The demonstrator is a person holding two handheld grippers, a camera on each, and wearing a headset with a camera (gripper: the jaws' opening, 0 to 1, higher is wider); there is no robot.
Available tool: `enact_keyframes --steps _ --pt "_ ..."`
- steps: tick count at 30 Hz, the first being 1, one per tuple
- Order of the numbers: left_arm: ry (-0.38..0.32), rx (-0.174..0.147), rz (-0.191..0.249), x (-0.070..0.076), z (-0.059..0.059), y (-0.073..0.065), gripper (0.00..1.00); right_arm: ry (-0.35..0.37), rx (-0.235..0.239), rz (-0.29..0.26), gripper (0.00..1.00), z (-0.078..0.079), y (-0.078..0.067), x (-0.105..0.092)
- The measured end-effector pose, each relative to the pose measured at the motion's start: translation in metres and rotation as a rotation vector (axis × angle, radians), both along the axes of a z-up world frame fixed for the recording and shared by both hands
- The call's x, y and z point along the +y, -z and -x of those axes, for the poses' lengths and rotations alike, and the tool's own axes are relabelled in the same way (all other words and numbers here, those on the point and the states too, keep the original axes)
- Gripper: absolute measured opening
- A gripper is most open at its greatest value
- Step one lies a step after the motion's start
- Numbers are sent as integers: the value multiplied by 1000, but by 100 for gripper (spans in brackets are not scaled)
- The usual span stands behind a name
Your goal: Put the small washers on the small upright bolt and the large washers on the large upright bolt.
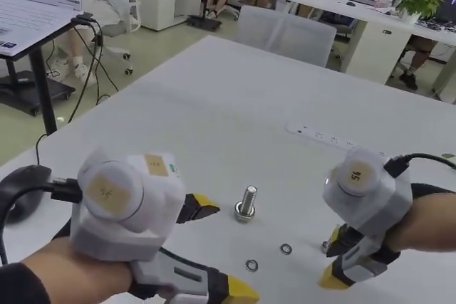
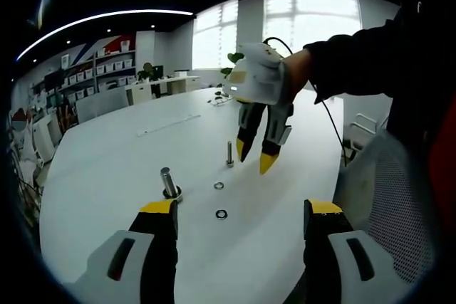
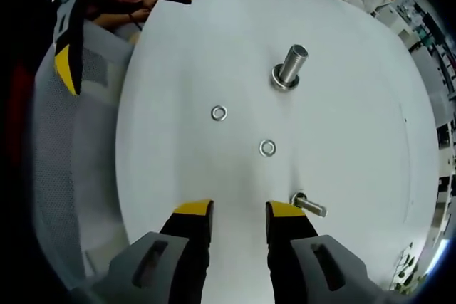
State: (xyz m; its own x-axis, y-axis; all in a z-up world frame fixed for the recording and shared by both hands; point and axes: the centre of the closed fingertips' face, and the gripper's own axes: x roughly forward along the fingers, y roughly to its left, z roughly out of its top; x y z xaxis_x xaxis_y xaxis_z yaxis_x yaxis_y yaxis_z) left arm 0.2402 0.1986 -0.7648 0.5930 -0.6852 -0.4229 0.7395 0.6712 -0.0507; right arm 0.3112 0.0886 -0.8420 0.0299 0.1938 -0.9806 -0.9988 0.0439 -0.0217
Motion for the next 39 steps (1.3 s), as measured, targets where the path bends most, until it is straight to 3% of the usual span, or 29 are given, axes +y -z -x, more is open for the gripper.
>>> enact_keyframes --steps 16,25,39 --pt "-4 4 -2 0 -1 0 71 -50 -18 3 30 -19 5 30" --pt "-9 8 -1 1 -2 1 71 -58 -24 14 26 -30 15 37" --pt "-13 17 0 2 -3 3 71 -73 -11 24 25 -34 29 44"
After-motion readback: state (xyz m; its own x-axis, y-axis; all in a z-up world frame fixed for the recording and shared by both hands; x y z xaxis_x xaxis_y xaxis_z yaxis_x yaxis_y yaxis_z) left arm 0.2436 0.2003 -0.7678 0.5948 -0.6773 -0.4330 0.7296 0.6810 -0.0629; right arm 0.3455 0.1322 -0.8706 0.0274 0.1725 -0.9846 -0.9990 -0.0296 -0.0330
